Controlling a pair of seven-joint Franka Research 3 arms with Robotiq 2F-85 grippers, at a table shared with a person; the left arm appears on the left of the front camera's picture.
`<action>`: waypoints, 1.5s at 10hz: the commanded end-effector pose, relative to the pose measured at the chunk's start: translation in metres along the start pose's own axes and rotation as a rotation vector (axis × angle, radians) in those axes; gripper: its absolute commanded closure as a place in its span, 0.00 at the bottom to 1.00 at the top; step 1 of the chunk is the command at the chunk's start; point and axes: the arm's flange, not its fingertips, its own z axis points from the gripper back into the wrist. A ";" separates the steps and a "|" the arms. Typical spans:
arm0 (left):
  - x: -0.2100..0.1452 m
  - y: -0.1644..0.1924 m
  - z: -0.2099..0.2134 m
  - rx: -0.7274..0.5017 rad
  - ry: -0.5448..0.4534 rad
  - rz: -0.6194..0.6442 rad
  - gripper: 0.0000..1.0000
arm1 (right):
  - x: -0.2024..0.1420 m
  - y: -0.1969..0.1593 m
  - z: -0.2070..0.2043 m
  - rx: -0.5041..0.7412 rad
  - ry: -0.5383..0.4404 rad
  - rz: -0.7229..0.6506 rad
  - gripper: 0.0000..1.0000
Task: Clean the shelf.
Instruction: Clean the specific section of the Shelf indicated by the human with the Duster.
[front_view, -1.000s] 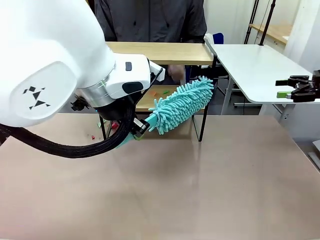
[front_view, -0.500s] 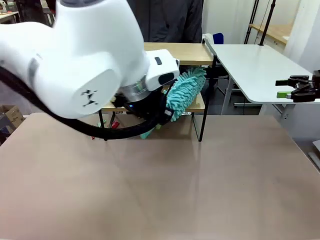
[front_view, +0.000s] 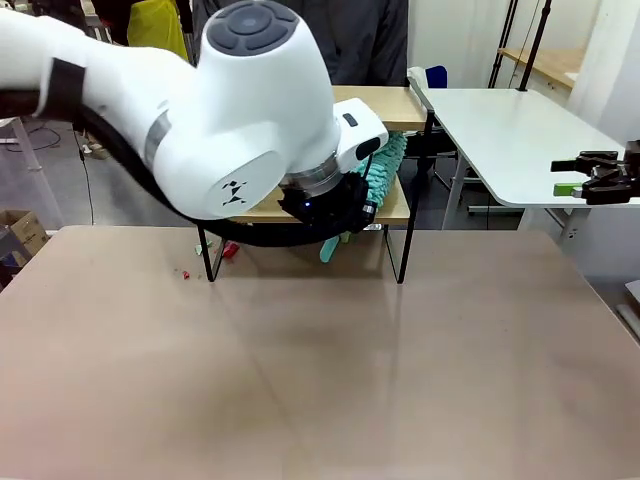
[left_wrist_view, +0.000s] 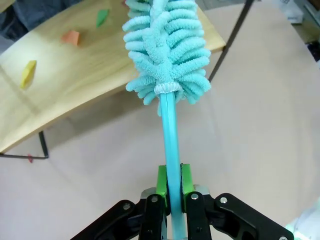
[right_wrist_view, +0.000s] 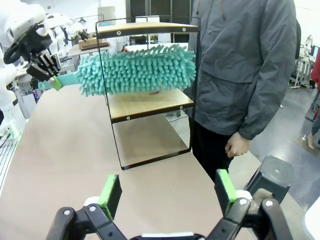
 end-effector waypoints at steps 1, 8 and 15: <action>0.018 -0.025 -0.021 0.017 0.006 0.062 0.87 | 0.002 0.001 -0.001 0.000 0.001 0.004 0.00; 0.011 -0.025 -0.044 -0.005 0.103 0.086 0.87 | 0.002 0.001 -0.001 0.000 0.001 0.004 0.00; 0.007 0.058 0.012 0.141 0.238 0.269 0.87 | 0.002 0.001 -0.001 0.000 0.001 0.004 0.00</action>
